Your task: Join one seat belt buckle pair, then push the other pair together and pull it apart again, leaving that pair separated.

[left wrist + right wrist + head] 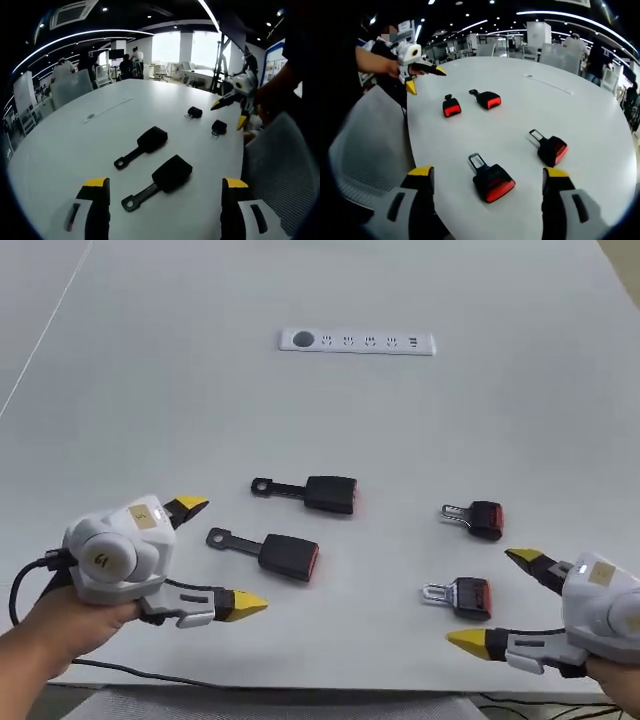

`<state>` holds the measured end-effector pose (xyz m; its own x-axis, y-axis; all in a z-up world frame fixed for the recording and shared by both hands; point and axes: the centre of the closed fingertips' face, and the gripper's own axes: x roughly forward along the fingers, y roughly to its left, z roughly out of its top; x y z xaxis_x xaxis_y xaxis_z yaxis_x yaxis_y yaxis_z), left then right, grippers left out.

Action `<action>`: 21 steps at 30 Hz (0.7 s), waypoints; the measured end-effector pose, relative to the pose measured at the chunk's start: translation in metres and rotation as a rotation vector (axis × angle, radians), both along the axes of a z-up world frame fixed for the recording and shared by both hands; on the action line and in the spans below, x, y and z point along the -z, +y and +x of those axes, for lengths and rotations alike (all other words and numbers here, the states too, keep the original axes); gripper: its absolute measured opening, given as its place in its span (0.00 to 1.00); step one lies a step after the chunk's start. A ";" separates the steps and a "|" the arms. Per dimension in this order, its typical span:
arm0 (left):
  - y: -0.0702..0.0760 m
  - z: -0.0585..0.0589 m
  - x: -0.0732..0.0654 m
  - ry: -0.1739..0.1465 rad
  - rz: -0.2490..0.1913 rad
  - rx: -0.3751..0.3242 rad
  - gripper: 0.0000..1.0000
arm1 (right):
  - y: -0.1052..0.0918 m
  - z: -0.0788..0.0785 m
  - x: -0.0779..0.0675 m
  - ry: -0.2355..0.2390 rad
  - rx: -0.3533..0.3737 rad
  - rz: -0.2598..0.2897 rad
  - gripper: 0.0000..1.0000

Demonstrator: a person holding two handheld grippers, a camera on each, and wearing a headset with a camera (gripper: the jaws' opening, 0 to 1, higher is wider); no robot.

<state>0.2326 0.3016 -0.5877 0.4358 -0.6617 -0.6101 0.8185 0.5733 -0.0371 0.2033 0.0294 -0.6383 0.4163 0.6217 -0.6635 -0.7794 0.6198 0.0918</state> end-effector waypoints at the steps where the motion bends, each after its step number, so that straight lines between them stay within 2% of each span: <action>1: -0.001 0.000 0.002 0.001 0.009 0.012 0.93 | -0.001 0.000 0.001 0.006 -0.003 -0.001 0.90; 8: -0.003 0.003 0.016 0.013 0.061 0.092 0.88 | -0.005 -0.002 0.014 0.033 -0.059 -0.016 0.84; 11: -0.006 0.004 0.021 0.025 0.078 0.134 0.86 | -0.006 -0.004 0.023 0.051 -0.090 -0.046 0.82; 14: -0.009 0.007 0.026 0.027 0.098 0.174 0.84 | -0.005 -0.003 0.021 0.052 -0.102 -0.035 0.80; 17: -0.014 0.009 0.032 0.032 0.121 0.214 0.83 | -0.007 -0.002 0.023 0.051 -0.126 -0.057 0.76; 21: -0.021 0.015 0.043 0.038 0.155 0.273 0.81 | -0.005 0.000 0.024 0.060 -0.152 -0.056 0.72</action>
<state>0.2477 0.2807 -0.6306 0.2296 -0.6492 -0.7251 0.9428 0.3334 0.0000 0.2028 0.0249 -0.6622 0.2791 0.6357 -0.7197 -0.8587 0.5007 0.1092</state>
